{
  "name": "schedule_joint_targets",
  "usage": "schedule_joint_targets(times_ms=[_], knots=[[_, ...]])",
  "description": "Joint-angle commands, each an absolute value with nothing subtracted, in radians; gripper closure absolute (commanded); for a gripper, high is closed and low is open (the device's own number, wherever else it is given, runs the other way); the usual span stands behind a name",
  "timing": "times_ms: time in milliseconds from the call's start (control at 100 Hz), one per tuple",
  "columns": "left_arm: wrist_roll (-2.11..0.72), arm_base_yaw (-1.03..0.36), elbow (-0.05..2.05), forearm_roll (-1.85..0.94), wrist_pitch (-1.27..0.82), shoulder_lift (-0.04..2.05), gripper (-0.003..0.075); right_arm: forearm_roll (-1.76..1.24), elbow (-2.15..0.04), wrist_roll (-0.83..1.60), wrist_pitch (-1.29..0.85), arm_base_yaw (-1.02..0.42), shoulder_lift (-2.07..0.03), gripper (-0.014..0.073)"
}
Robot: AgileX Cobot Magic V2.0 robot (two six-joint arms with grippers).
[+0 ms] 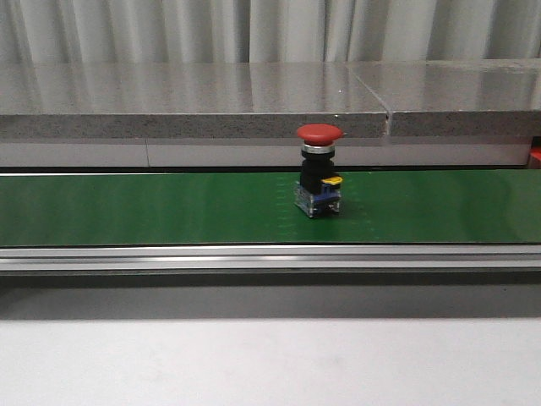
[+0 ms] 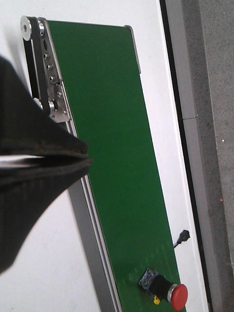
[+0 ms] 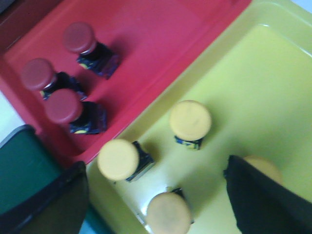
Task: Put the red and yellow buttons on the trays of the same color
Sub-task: 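Move the right gripper back over the belt toward the red button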
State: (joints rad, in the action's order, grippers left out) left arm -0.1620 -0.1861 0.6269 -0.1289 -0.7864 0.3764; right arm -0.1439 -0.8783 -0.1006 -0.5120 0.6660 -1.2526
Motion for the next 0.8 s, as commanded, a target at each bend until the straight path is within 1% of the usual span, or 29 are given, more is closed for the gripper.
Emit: schedule_joint_targets(times_ms=[0,340,790], knots=[[-0.156,-0.196,0.654,-0.148,-0.719,0.384,0.0741,-0.126,-0.903,-0.1,-0.495,0.601,-1.205,0.0012],[-0.156,-0.196,0.654,-0.148,-0.719,0.384,0.0741,-0.103,-0.922,-0.1,-0.57,0.358,-1.134,0.0012],[-0.156,-0.196,0.654,-0.148,-0.719,0.384,0.0741,-0.088,-1.129,-0.039,-0.819,0.103,-1.134,0.0012]])
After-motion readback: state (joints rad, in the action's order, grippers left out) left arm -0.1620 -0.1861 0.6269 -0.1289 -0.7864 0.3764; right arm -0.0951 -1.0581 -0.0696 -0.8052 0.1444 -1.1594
